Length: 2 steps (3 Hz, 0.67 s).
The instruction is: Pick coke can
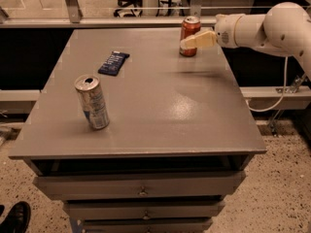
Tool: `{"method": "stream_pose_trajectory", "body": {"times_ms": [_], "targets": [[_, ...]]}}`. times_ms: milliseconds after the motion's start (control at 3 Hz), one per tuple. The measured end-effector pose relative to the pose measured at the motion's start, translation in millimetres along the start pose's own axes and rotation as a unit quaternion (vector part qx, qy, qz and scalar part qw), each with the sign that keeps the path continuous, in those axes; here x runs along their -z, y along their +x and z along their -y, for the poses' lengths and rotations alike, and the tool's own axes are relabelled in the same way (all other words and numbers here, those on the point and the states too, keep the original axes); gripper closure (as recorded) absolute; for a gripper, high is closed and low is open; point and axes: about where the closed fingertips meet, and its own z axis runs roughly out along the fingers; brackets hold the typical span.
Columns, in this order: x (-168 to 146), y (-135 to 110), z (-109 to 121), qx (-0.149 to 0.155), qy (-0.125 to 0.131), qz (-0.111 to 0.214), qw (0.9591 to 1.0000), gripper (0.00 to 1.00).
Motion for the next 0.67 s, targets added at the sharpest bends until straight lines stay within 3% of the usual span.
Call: {"method": "stream_pose_trajectory", "body": {"times_ms": [667], "targets": [[-42.2,-4.8,-8.6,-0.017,-0.037,0.017,0.9990,0.00]]}}
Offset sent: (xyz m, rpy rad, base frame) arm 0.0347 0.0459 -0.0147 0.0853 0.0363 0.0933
